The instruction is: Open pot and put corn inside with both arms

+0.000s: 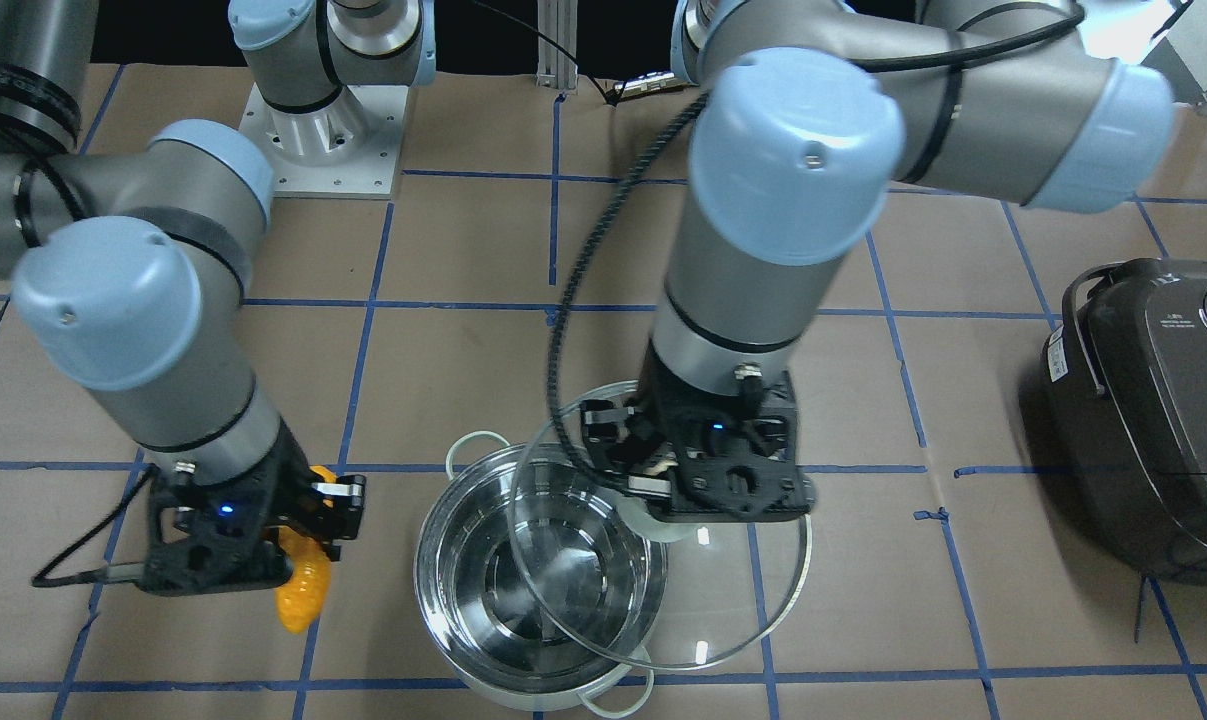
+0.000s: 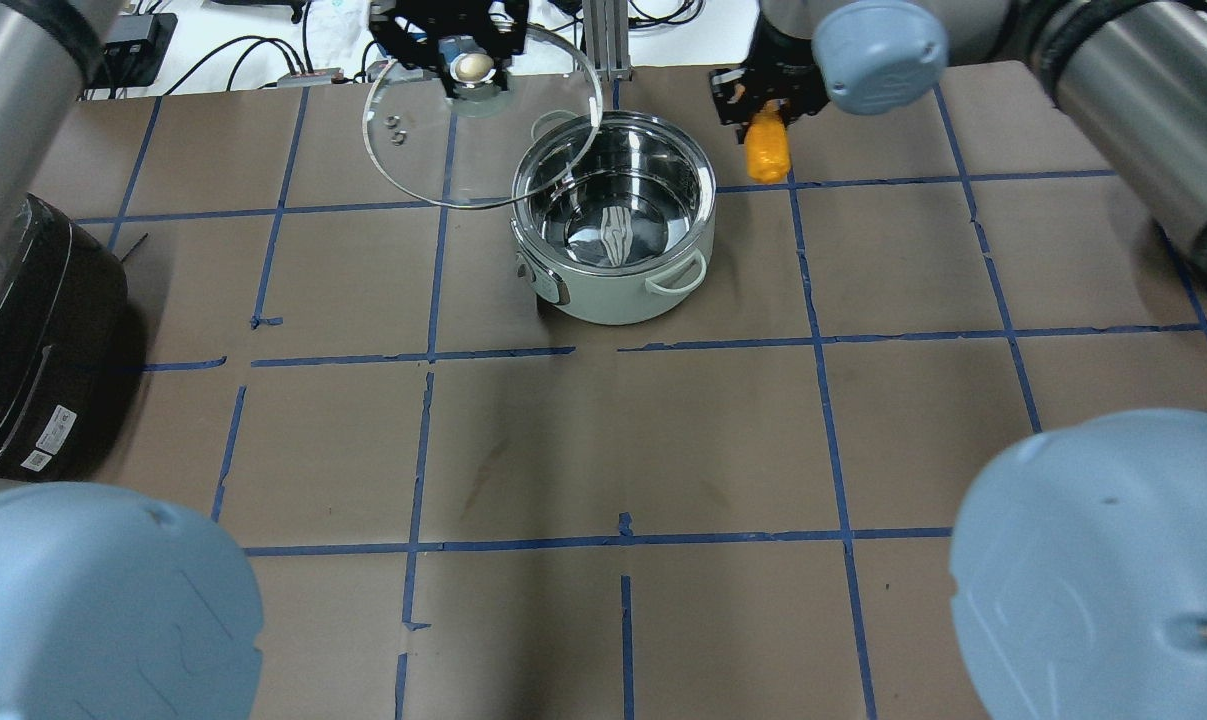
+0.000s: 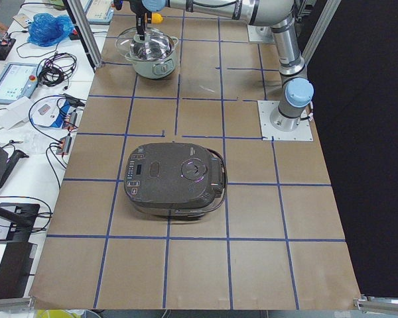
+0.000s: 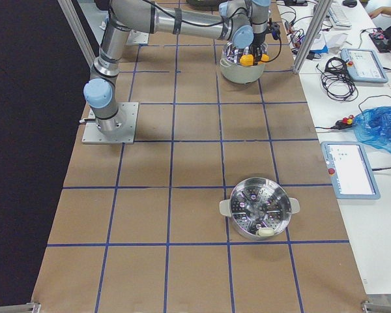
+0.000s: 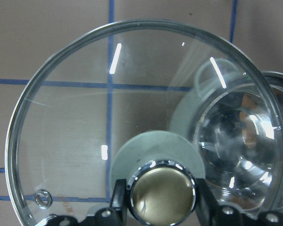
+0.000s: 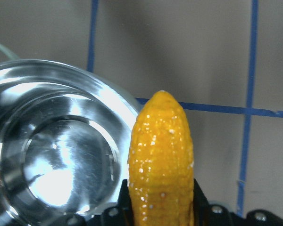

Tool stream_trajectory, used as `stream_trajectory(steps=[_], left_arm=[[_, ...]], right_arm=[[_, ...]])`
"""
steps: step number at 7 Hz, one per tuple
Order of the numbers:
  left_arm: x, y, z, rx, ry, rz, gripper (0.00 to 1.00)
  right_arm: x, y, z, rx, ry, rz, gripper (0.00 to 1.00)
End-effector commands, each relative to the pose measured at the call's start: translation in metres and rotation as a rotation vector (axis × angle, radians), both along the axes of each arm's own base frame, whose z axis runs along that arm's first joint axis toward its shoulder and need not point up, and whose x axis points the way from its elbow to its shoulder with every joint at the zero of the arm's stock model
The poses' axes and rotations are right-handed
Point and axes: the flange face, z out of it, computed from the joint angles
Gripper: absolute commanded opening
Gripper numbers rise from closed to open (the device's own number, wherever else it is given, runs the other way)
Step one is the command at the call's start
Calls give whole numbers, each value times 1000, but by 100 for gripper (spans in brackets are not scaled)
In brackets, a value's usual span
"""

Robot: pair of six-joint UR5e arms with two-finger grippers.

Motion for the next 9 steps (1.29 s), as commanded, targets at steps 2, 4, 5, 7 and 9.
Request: stream_trajectory(steps=[2, 4, 5, 7, 9], left_arm=[[135, -30, -95, -3, -8, 36, 5], [139, -25, -181, 37, -12, 19, 5], [140, -32, -219, 58, -7, 27, 5], [141, -32, -237, 85, -9, 19, 6], [151, -23, -252, 118, -2, 34, 99]], right_arm=[[99, 3, -71, 51, 51, 80, 5], [99, 1, -101, 92, 64, 116, 51], [98, 3, -101, 96, 67, 118, 86], [90, 11, -51, 45, 57, 112, 100], [38, 44, 41, 123, 70, 71, 100]])
